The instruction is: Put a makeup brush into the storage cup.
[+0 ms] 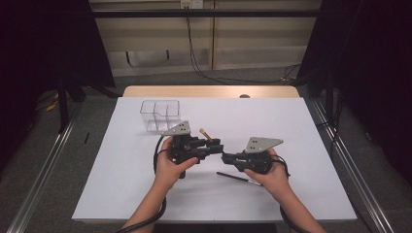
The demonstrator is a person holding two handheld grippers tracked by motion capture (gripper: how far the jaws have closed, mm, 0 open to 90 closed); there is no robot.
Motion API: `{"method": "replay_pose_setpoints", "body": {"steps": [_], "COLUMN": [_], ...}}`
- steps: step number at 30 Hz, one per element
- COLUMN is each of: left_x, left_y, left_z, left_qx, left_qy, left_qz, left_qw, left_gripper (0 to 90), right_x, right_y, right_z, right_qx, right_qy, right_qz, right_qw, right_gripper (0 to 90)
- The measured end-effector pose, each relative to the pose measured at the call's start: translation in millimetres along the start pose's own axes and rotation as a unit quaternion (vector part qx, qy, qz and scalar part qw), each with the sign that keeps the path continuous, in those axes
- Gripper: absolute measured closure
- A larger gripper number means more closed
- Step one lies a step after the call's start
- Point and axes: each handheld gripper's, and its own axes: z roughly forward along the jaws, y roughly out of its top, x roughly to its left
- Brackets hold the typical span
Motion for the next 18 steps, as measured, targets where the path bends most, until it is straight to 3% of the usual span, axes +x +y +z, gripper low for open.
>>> {"method": "replay_pose_setpoints", "body": {"steps": [7, 11, 18], "left_x": [-1.5, -2.3, -3.2], "left_y": [-0.2, -0.2, -2.1], "left_z": [-1.2, -1.4, -2.9], "left_qx": [-0.008, -0.015, -0.028], "left_qy": [0.001, -0.003, 0.000], "left_qz": [0.006, 0.001, 0.014], "left_qw": [0.9999, 0.9999, 0.9995], "left_gripper": [81.0, 82.5, 82.8], "right_x": [2.6, 3.6, 4.7], "right_y": [1.1, 1.8, 2.7], "right_z": [7.4, 11.8, 17.3], "right_qx": [0.009, 0.011, 0.004], "right_qy": [0.007, 0.009, 0.012], "right_qz": [0.010, 0.016, 0.032], "right_qw": [0.9999, 0.9998, 0.9994], "right_gripper": [84.3, 84.0, 83.6]}}
